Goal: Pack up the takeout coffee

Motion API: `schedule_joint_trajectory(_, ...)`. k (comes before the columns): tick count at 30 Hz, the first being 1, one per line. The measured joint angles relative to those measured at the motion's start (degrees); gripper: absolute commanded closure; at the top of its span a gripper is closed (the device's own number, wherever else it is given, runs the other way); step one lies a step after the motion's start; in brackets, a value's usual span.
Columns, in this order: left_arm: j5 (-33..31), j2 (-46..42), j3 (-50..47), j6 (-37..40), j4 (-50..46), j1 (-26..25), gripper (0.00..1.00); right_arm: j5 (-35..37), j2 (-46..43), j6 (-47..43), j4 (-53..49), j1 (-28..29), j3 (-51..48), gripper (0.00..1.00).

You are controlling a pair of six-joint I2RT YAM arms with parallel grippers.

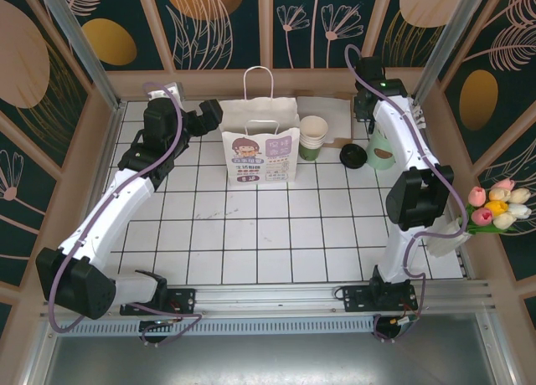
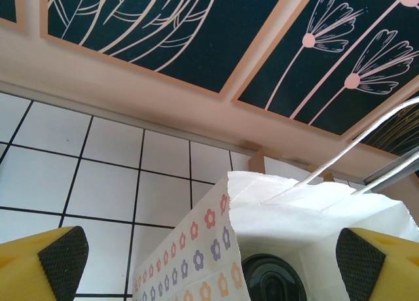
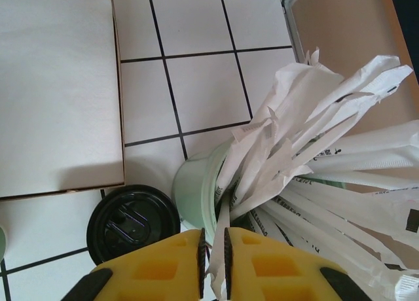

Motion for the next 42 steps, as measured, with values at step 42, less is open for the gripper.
schedule_joint_trajectory(42, -13.5, 0.5, 0.0, -7.9, -3.9, 0.4, 0.01, -20.6, -23.0, -10.5, 5.3, 16.6, 16.1, 1.00)
